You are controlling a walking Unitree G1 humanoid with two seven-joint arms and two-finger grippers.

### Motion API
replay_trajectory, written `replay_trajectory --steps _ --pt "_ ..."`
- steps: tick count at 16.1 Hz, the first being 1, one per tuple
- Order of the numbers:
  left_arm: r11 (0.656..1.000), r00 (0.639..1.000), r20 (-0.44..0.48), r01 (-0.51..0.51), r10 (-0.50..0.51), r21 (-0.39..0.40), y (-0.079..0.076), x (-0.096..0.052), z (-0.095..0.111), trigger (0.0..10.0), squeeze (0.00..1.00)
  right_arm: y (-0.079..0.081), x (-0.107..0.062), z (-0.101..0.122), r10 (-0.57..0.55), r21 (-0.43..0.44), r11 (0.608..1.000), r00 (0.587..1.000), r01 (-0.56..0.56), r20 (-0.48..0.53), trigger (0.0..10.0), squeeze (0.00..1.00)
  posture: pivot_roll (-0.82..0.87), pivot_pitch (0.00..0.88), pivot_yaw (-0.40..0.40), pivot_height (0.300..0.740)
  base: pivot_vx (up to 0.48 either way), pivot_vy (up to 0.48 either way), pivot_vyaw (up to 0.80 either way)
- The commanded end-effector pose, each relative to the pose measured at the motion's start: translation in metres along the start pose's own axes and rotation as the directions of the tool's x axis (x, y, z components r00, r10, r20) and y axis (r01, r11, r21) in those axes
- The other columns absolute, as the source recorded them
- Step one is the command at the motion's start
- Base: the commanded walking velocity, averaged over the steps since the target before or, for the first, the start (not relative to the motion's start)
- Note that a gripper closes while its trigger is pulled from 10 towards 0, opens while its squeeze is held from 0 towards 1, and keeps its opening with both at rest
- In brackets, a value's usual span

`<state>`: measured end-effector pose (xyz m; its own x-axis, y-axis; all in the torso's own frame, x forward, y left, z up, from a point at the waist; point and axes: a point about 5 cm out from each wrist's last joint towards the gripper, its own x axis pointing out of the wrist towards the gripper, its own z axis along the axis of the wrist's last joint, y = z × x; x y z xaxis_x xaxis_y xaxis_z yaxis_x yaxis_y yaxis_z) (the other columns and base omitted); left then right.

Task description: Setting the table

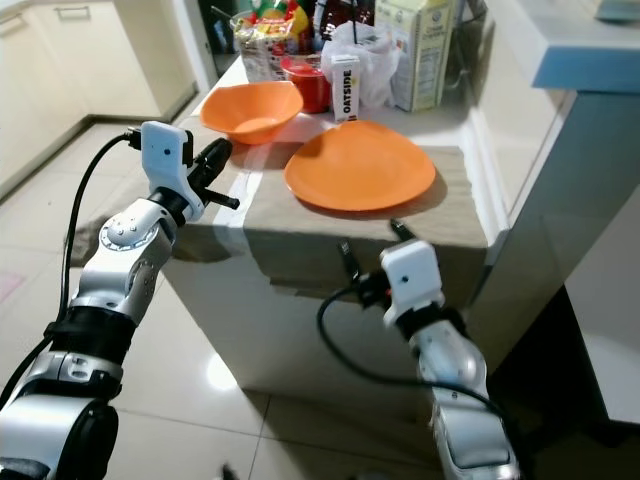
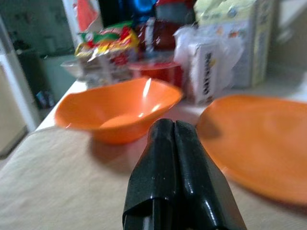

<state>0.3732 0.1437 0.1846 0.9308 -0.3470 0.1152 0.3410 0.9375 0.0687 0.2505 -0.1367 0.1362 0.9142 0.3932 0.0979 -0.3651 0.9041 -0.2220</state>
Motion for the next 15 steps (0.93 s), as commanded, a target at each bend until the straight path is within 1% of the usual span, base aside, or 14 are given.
replay_trajectory --steps 1,2,3,4,6,9,10,11,12,13,15 --pt "0.999 1.0 -0.003 -0.024 0.024 0.029 0.008 0.003 0.004 0.0 0.0 0.005 -0.001 0.007 0.053 0.01 0.999 0.998 -0.053 0.016 10.0 0.0 -0.2 0.0 0.11 0.74 0.0 0.0 0.0" --pt "0.998 1.0 -0.007 -0.028 0.029 0.047 0.011 0.006 0.005 0.0 0.0 0.004 -0.004 0.007 0.069 0.008 0.998 0.998 -0.069 0.011 10.0 0.0 -0.2 0.0 0.11 0.74 0.0 0.0 0.0" --pt "0.996 0.999 -0.023 -0.037 0.039 0.08 0.017 0.01 0.006 0.0 0.0 0.002 -0.005 0.007 0.069 0.008 0.998 0.998 -0.069 0.007 10.0 0.0 -0.21 0.0 0.11 0.74 0.0 0.0 0.0" --pt "0.995 0.999 -0.031 -0.032 0.035 0.089 0.02 0.013 0.008 0.0 0.0 0.002 -0.005 0.009 0.068 0.01 0.998 0.998 -0.068 0.011 10.0 0.0 -0.21 0.0 0.11 0.74 0.0 0.0 0.0" --pt "0.993 0.999 -0.033 -0.002 0.006 0.117 0.021 0.021 0.017 0.0 0.0 0.005 -0.004 0.01 0.065 0.024 0.998 0.998 -0.066 0.012 10.0 0.0 -0.22 0.0 0.124 0.74 0.0 0.0 0.0" --pt "0.996 1.0 -0.012 -0.013 0.014 0.092 0.023 0.025 0.022 0.0 0.0 0.007 -0.004 0.009 0.042 0.042 0.998 0.999 -0.043 0.004 10.0 0.0 -0.23 0.0 0.128 0.74 0.0 0.0 0.0" --pt "0.998 1.0 0.001 -0.006 0.006 0.056 0.022 0.024 0.02 0.0 0.0 0.009 -0.004 0.009 0.031 0.05 0.998 1.0 -0.031 0.003 10.0 0.0 -0.23 0.0 0.128 0.74 0.0 -0.48 0.0" --pt "0.999 1.0 0.005 -0.002 0.001 0.049 0.022 0.024 0.02 0.0 0.0 0.009 -0.003 0.009 0.029 0.052 0.998 1.0 -0.029 0.003 10.0 0.0 -0.23 0.0 0.128 0.74 0.0 -0.48 0.0" --pt "0.999 1.0 0.007 0.012 -0.013 0.041 0.02 0.024 0.017 0.0 0.0 0.005 -0.002 0.009 -0.009 0.033 0.999 1.0 0.009 -0.005 10.0 0.0 -0.23 0.001 0.122 0.74 0.0 -0.469 0.0" --pt "0.999 1.0 0.007 0.015 -0.015 0.042 0.02 0.024 0.015 0.0 0.0 0.0 -0.003 0.008 -0.039 0.04 0.998 0.999 0.04 -0.022 10.0 0.0 -0.23 0.004 0.119 0.74 0.0 0.0 0.0" --pt "0.999 1.0 0.004 0.005 -0.005 0.036 0.02 0.023 0.012 0.0 0.0 -0.002 -0.004 0.005 -0.045 0.068 0.997 0.998 0.047 -0.036 10.0 0.0 -0.23 0.005 0.118 0.74 0.0 0.0 -0.68"
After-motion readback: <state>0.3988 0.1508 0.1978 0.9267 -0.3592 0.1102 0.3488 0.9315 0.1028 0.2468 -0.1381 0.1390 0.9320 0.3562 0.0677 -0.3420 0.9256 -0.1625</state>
